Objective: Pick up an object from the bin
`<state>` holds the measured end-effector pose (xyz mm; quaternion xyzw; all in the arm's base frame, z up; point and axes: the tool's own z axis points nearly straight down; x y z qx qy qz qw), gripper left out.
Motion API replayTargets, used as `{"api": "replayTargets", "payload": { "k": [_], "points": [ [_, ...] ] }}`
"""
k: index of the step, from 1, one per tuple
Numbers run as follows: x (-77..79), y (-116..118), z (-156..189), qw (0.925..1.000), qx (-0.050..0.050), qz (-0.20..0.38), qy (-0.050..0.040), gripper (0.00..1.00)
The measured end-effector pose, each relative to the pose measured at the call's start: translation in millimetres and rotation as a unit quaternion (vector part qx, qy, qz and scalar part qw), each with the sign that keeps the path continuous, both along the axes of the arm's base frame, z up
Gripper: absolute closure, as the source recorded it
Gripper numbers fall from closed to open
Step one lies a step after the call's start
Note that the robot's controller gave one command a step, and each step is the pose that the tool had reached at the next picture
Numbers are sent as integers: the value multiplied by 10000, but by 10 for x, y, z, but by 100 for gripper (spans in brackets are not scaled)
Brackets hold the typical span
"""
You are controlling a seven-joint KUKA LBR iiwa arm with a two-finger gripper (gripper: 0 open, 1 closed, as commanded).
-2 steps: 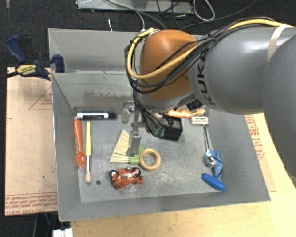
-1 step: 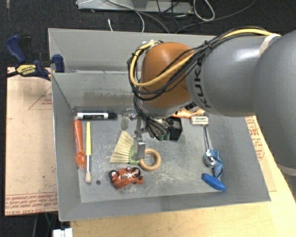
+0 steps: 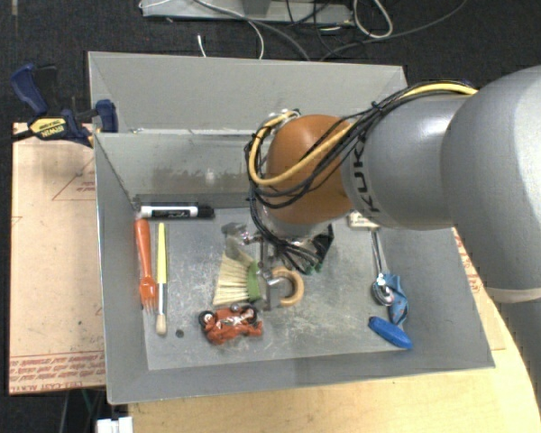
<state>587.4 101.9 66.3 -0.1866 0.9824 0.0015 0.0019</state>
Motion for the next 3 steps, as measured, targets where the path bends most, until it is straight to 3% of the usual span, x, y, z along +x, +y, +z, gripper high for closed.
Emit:
{"api": "replayTargets", "payload": {
  "k": [1, 2, 3],
  "points": [
    [-52, 193, 384, 9966, 4, 818, -47, 0],
    [7, 37, 51, 10000, 14, 40, -26, 0],
    [-218, 70, 33, 9878, 17, 1553, -74, 100]
  ]
}}
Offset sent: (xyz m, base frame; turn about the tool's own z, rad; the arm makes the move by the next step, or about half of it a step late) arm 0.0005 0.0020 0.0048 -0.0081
